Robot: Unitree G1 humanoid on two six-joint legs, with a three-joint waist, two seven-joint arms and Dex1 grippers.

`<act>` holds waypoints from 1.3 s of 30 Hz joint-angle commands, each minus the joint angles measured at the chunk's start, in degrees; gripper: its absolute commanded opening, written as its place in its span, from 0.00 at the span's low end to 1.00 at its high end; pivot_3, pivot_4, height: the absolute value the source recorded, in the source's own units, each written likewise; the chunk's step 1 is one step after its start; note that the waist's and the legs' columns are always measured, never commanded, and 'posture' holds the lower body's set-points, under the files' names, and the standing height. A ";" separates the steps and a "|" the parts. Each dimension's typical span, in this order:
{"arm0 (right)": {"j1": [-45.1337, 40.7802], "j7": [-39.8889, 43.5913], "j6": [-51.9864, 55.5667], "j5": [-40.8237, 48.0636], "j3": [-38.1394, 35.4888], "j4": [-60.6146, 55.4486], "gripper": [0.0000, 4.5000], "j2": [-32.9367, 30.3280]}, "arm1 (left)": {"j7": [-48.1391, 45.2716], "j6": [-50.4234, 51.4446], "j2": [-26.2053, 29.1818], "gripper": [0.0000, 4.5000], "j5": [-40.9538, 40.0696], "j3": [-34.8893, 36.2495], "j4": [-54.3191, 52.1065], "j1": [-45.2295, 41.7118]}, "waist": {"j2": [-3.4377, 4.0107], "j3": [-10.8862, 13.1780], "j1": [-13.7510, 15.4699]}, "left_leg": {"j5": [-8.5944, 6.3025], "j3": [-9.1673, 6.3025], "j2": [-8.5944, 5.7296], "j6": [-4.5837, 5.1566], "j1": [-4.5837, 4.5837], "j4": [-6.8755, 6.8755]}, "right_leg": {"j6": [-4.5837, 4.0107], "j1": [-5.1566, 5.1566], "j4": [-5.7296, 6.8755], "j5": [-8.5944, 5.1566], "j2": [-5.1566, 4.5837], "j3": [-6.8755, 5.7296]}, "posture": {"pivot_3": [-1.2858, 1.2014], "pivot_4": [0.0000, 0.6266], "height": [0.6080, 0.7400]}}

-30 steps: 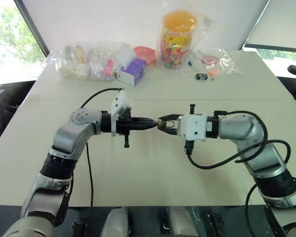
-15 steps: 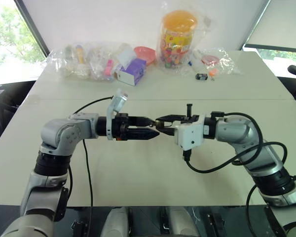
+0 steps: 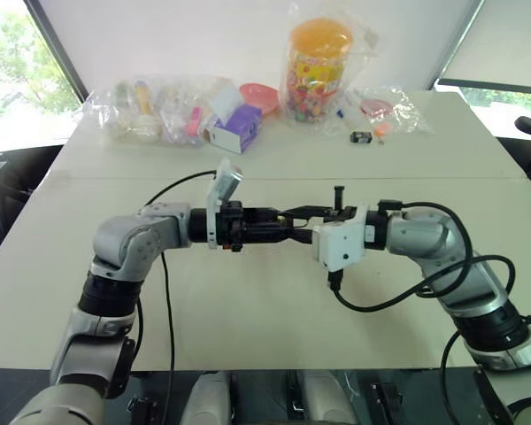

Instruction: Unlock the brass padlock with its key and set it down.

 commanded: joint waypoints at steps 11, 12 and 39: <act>0.21 0.04 4.47 2.83 -1.28 -3.78 0.16 0.35 | -1.24 -1.16 1.10 0.02 0.25 -0.24 -0.80 -0.39 | 0.00 0.00 -0.01 | 0.00 0.00 0.00 0.00 0.00 0.00 | 0.00 0.00 0.00 0.00 -0.01 0.00 | 0.52 0.24 1.00; 0.55 0.38 7.20 4.71 -1.86 -4.48 0.27 0.58 | -1.35 -1.31 1.13 0.01 0.28 -0.28 -0.79 -0.43 | 0.00 0.00 -0.01 | 0.00 0.00 0.00 0.00 0.00 0.00 | 0.00 0.00 0.00 0.00 0.00 0.00 | 0.52 0.24 1.00; 0.69 -12.58 59.06 42.57 -18.74 -15.94 0.01 1.67 | -7.10 -4.56 4.07 0.00 2.64 -1.48 0.56 -3.32 | 0.00 0.00 0.02 | -0.02 -0.03 0.00 0.03 -0.04 -0.01 | 0.00 0.00 -0.03 0.00 -0.03 0.00 | 0.52 0.24 1.00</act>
